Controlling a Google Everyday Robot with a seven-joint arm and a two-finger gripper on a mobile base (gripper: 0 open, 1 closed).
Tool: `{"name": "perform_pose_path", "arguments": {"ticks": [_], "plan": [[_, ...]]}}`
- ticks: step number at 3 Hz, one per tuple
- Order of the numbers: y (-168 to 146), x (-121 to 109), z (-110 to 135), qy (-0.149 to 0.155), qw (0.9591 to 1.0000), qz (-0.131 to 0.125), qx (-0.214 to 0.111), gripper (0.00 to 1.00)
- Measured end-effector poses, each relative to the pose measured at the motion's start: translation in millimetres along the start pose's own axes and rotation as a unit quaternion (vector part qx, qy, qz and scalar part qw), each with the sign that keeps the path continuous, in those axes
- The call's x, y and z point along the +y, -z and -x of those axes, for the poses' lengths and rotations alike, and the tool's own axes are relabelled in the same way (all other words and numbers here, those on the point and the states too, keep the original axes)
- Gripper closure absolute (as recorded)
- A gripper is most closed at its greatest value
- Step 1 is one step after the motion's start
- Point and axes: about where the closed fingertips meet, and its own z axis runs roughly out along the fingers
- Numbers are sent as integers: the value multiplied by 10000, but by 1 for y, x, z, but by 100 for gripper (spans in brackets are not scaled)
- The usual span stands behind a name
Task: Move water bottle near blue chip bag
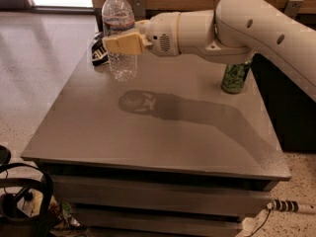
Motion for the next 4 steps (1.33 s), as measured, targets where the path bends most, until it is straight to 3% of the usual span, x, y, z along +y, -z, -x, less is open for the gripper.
{"name": "perform_pose_path", "arguments": {"ticks": [2, 3, 4], "plan": [[25, -105, 32, 44, 9982, -599, 10, 100], [26, -149, 36, 16, 9969, -784, 42, 100], [26, -172, 36, -12, 9933, -1147, 155, 100]]}}
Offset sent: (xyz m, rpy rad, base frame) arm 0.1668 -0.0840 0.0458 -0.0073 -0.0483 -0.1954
